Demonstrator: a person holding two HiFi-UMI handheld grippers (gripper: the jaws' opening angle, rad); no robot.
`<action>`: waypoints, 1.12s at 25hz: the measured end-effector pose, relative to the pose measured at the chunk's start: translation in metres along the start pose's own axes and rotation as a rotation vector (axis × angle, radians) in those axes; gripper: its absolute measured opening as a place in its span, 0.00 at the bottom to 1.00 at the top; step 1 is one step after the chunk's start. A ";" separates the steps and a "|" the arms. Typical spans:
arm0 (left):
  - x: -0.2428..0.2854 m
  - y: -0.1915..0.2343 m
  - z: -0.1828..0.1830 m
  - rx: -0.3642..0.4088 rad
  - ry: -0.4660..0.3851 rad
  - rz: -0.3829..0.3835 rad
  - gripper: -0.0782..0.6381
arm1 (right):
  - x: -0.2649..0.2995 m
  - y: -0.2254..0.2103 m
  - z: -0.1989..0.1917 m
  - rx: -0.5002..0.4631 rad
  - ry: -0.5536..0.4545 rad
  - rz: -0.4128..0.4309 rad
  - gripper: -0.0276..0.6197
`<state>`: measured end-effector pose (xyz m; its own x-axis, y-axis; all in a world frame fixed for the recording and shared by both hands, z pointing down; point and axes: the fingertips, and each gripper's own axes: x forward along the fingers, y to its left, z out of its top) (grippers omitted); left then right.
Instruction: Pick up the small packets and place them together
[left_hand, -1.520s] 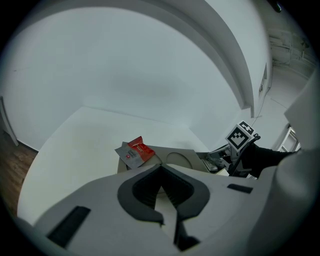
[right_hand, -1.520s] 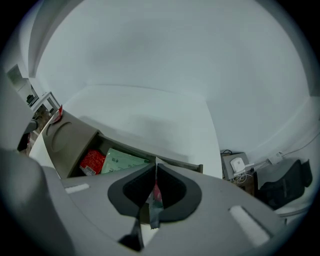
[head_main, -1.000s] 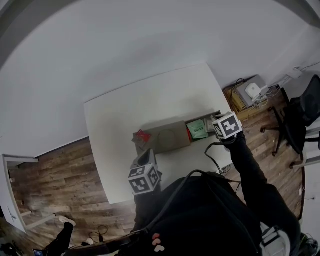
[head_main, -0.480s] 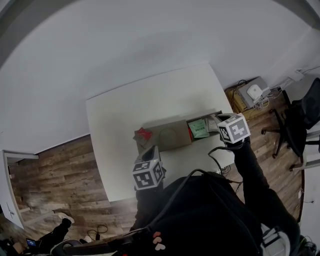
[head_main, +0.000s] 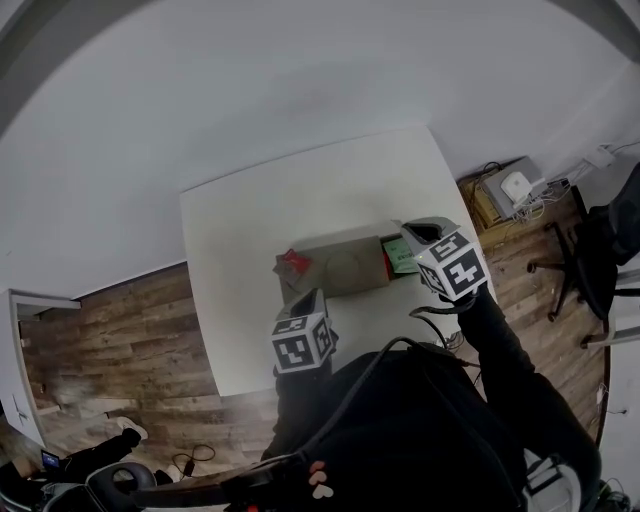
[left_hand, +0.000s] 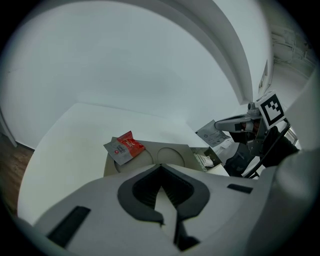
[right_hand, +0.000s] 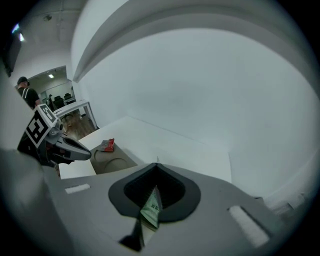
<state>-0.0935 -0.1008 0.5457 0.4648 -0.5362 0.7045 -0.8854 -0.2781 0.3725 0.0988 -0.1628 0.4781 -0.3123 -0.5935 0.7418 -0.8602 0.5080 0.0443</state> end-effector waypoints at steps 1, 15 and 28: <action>0.000 0.000 0.000 -0.001 0.001 0.000 0.11 | 0.005 0.010 0.005 -0.027 -0.009 0.021 0.05; -0.009 0.006 -0.007 -0.036 -0.004 0.008 0.11 | 0.056 0.124 0.040 -0.438 -0.064 0.194 0.05; -0.020 0.017 -0.016 -0.062 -0.013 0.029 0.11 | 0.076 0.164 0.033 -0.593 -0.069 0.233 0.05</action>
<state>-0.1173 -0.0824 0.5476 0.4387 -0.5540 0.7076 -0.8963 -0.2126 0.3892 -0.0792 -0.1446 0.5195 -0.5062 -0.4545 0.7329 -0.4040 0.8758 0.2641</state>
